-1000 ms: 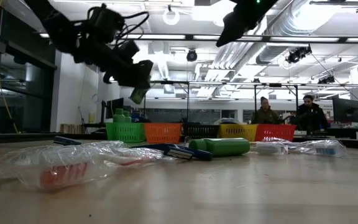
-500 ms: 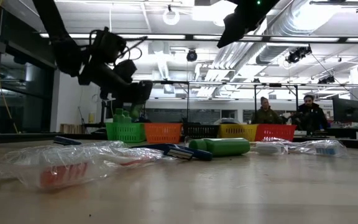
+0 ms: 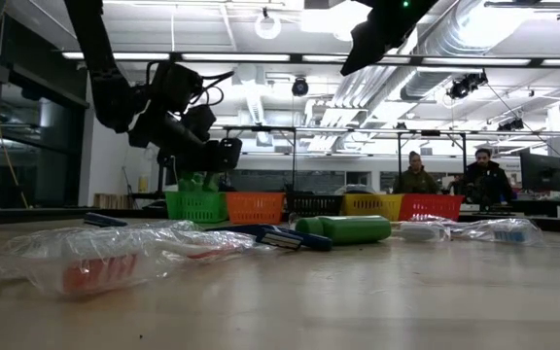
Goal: Pick & Place Travel size toiletries
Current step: Put the green shampoo bottle into the green bin
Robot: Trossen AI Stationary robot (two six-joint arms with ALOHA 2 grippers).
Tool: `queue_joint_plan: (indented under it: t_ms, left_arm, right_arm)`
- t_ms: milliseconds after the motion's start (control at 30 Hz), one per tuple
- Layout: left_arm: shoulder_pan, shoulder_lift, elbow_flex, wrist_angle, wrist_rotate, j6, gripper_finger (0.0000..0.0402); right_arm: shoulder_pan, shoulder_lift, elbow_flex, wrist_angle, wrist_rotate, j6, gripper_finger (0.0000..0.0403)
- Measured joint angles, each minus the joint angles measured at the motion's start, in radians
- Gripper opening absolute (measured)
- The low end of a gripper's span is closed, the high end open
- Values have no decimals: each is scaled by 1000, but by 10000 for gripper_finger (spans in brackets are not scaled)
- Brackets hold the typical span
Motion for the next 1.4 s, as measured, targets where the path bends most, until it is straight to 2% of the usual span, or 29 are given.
queue_joint_plan:
  t_ms: [300, 600, 900, 1067, 1133, 1267, 1400]
  left_arm:
    - [-3, 0, -1, -12, 2, 1, 96]
    - [-3, 2, -2, -16, 6, 1, 154]
    - [-3, -1, -3, -19, 2, 1, 158]
    - [-2, -59, -9, -70, 10, 9, 159]
    - [-2, -102, -9, -109, 24, 4, 159]
    - [-6, -199, -7, -227, 51, -16, 159]
    - [-35, -294, -7, -307, 53, -6, 159]
  right_arm:
    - [0, 0, 0, -3, 0, -4, 273]
    - [0, 0, 0, -15, 0, -5, 257]
    - [0, 0, 0, -22, 0, -2, 254]
    - [13, -25, 0, -66, -17, 46, 254]
    - [25, -39, 0, -109, -68, 65, 254]
    - [41, -56, 0, -195, -241, 90, 254]
    - [57, -55, 0, -236, -443, 21, 254]
